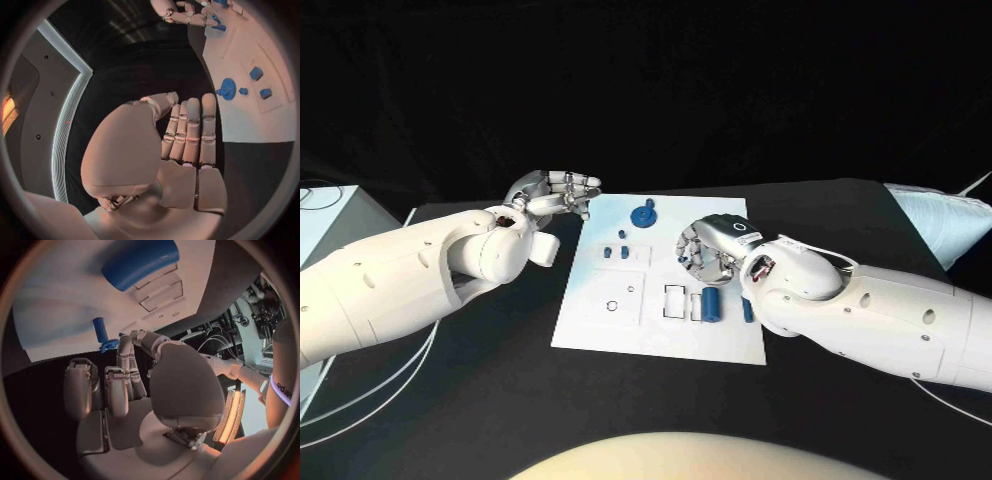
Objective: Assemble the parts on the task board
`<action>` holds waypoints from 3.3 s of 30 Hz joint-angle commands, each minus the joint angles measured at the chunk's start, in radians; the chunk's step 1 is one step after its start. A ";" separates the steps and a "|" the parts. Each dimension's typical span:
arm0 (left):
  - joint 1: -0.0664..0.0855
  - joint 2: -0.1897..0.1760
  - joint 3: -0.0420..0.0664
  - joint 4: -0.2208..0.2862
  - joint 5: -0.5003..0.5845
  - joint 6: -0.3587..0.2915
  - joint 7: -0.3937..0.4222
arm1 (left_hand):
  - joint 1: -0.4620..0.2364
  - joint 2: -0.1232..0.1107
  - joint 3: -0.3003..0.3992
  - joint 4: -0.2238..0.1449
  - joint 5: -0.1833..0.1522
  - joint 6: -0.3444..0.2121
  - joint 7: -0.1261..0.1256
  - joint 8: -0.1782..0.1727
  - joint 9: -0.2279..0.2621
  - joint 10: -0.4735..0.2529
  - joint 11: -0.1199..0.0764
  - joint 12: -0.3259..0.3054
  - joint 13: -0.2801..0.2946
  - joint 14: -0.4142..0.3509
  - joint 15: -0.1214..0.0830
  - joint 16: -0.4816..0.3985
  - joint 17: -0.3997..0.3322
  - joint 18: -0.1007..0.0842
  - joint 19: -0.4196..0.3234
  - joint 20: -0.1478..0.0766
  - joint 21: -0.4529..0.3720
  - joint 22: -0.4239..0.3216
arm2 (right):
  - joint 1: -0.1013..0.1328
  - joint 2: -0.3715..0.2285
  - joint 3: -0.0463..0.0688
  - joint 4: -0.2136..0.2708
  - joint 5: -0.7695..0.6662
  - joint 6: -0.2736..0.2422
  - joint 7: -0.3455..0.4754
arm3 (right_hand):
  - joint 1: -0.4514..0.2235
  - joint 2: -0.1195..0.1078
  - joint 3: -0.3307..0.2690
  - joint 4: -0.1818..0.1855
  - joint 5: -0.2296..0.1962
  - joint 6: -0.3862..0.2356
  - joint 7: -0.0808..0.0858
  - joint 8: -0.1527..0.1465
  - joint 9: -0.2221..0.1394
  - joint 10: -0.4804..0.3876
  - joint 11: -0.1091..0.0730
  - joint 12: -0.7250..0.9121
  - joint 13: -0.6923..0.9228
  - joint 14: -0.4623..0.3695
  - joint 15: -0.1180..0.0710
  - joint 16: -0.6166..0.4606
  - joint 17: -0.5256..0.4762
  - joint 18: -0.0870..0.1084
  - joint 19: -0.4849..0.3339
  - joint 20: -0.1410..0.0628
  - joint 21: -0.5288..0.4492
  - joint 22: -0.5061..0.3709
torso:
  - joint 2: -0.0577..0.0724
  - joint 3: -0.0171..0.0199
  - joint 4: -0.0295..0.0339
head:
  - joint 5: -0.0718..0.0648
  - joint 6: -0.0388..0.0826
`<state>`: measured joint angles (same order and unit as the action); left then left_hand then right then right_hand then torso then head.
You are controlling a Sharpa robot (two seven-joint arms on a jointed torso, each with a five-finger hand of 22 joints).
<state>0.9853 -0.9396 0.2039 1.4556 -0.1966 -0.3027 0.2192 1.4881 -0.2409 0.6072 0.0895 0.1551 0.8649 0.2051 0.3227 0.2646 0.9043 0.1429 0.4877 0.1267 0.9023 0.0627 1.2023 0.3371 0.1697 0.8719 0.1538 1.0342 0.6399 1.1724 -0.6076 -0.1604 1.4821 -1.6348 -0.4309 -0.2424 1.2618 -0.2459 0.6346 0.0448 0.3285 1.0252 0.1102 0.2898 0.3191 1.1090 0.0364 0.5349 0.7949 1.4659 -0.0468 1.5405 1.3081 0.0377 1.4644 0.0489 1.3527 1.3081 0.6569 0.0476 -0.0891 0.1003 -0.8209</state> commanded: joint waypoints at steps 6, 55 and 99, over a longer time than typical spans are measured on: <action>0.000 -0.001 0.001 0.004 -0.003 0.001 0.005 | 0.001 0.010 0.001 -0.006 0.000 -0.008 0.000 0.006 0.000 -0.007 -0.001 0.006 -0.001 0.007 0.003 -0.004 -0.001 0.017 0.001 0.001 -0.006 -0.002 | 0.001 0.000 0.000 0.000 0.032 -0.044 0.054 | -0.001 -0.010 -0.003 -0.004 -0.012 -0.001 0.010 -0.006 0.006 0.013 0.007 -0.167 -0.175 0.089 0.015 -0.004 0.196 0.006 0.061 0.016 -0.015 0.183 | 0.000 -0.0004 0.0015 | 0.003 -0.001; 0.000 0.003 0.001 0.016 -0.003 0.006 -0.005 | 0.001 0.013 0.002 -0.007 0.000 -0.008 0.000 0.011 0.000 -0.007 -0.001 0.010 -0.002 0.007 0.003 -0.007 -0.002 0.017 0.001 0.001 -0.007 -0.003 | 0.032 0.166 0.000 -0.189 0.009 0.415 0.193 | 0.149 0.030 0.080 -0.151 -0.278 -0.029 0.001 -0.080 -0.005 0.073 0.033 -0.439 -0.476 0.071 0.036 -0.034 0.139 0.028 0.034 0.028 -0.154 0.143 | 0.001 -0.0015 0.0035 | 0.014 -0.002; 0.000 0.003 0.001 0.015 -0.007 0.008 -0.019 | -0.001 0.014 0.001 -0.005 0.000 -0.007 0.000 0.013 0.000 -0.007 -0.001 0.012 -0.002 0.008 0.003 -0.007 -0.002 0.017 0.002 0.001 -0.007 -0.003 | 0.033 0.201 -0.031 -0.258 -0.180 0.294 0.320 | 0.106 0.026 -0.038 -0.159 -0.280 -0.055 -0.025 -0.083 0.013 -0.063 0.034 -0.319 -0.398 0.051 0.027 -0.056 0.096 0.037 0.020 0.024 -0.208 0.129 | 0.001 0.0004 0.0012 | 0.026 -0.018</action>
<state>0.9853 -0.9383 0.2039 1.4684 -0.1989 -0.3024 0.1977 1.4842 -0.2370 0.6072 0.0895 0.1551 0.8649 0.2051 0.3313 0.2646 0.9044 0.1429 0.4955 0.1253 0.9059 0.0663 1.1985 0.3361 0.1697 0.8719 0.1539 1.0304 0.6376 1.2061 -0.4076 -0.1910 1.2250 -1.7947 -0.1266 0.0453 1.3751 -0.2199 0.6006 -0.1159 0.0523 0.9678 0.0893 0.2014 0.3311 1.0517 0.0714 0.2124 0.3957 1.4664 -0.0144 1.4867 1.3074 0.0691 1.4661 0.0719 1.1479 1.3080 0.6578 0.0478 -0.0871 0.1253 -0.8380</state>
